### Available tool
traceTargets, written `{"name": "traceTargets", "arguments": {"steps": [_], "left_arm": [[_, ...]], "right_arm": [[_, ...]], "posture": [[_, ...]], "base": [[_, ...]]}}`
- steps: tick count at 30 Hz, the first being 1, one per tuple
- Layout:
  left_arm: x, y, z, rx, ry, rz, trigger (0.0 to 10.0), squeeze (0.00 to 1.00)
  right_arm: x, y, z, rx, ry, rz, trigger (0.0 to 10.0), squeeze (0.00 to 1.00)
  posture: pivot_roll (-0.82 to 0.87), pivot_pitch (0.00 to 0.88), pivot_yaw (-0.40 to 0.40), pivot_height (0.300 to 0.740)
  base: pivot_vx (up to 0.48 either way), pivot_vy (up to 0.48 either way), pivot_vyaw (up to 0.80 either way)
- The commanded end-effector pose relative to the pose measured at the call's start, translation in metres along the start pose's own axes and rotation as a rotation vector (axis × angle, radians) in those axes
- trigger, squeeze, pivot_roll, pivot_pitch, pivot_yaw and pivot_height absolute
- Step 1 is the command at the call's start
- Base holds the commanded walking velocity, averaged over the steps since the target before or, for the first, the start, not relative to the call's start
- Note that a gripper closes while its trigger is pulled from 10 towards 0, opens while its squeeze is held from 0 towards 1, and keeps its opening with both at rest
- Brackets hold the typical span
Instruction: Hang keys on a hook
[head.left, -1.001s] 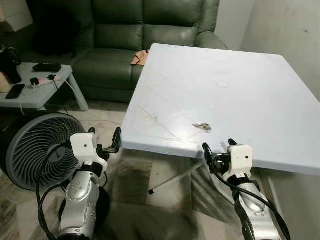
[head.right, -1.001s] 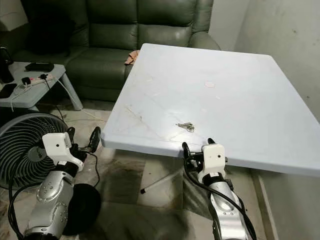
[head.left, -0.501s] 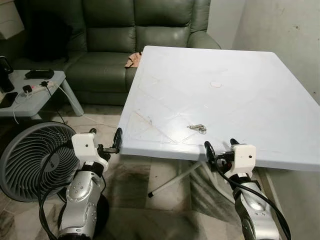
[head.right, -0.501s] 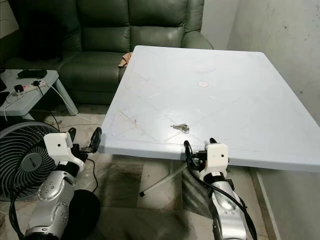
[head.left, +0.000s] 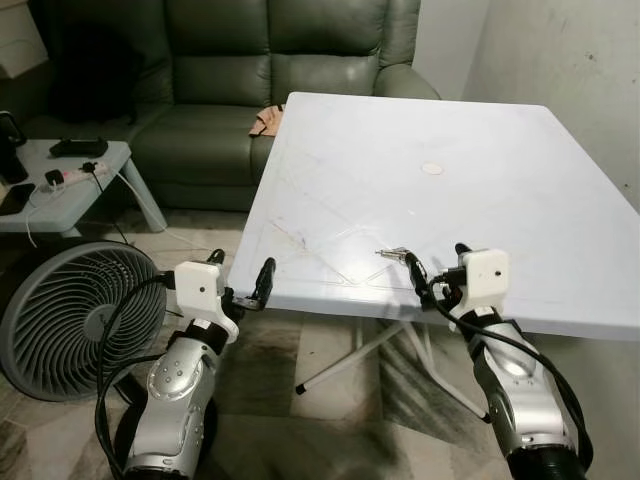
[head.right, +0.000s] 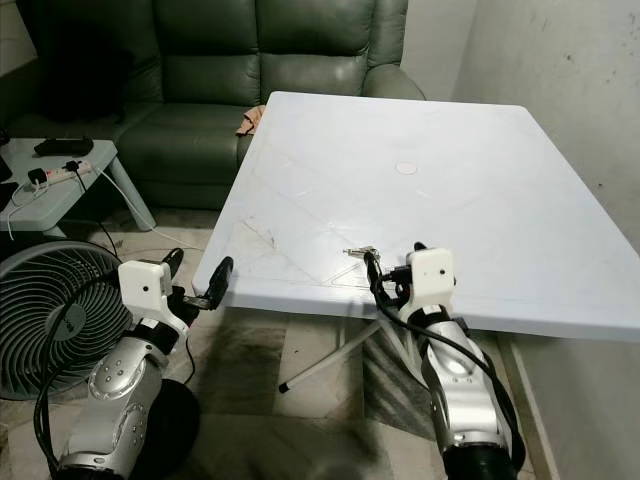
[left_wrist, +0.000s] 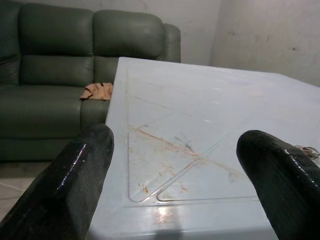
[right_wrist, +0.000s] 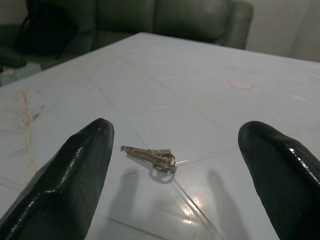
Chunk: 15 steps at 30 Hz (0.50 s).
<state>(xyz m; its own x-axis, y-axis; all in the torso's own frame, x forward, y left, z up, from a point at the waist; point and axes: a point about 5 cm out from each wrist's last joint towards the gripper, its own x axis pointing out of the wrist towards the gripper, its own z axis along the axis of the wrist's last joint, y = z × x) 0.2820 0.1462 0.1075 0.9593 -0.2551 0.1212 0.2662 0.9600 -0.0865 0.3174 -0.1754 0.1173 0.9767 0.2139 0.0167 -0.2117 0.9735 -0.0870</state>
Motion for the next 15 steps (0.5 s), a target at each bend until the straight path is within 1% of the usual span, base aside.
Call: {"name": "traceTargets", "arguments": {"steps": [1,4,6,8,15], "left_arm": [[-0.002,0.000,0.003,0.007,0.002,-0.011,10.0,0.00],[-0.004,-0.002,0.004,0.004,0.000,-0.018,10.0,0.00],[-0.007,-0.004,0.005,0.002,-0.001,-0.019,10.0,0.00],[-0.012,-0.007,0.007,-0.007,0.001,-0.016,10.0,0.00],[-0.022,-0.013,0.011,-0.004,-0.002,-0.017,10.0,0.00]], "right_arm": [[0.004,-0.001,0.003,-0.005,0.012,0.016,10.0,0.00],[0.010,-0.001,0.005,0.004,0.035,0.056,10.0,0.00],[0.012,-0.001,0.007,-0.003,0.040,0.083,10.0,0.00],[0.018,0.001,0.009,-0.025,0.066,0.134,10.0,0.00],[0.025,0.002,0.012,0.002,0.099,0.171,10.0,0.00]], "posture": [[0.01,0.061,-0.041,0.732],[0.01,0.081,-0.052,0.732],[0.02,0.101,-0.064,0.732],[0.03,0.122,-0.075,0.732],[0.04,0.151,-0.088,0.732]], "base": [[0.000,0.000,0.00],[0.000,0.000,0.00],[0.000,0.000,0.00],[0.000,0.000,0.00],[0.000,0.000,0.00]]}}
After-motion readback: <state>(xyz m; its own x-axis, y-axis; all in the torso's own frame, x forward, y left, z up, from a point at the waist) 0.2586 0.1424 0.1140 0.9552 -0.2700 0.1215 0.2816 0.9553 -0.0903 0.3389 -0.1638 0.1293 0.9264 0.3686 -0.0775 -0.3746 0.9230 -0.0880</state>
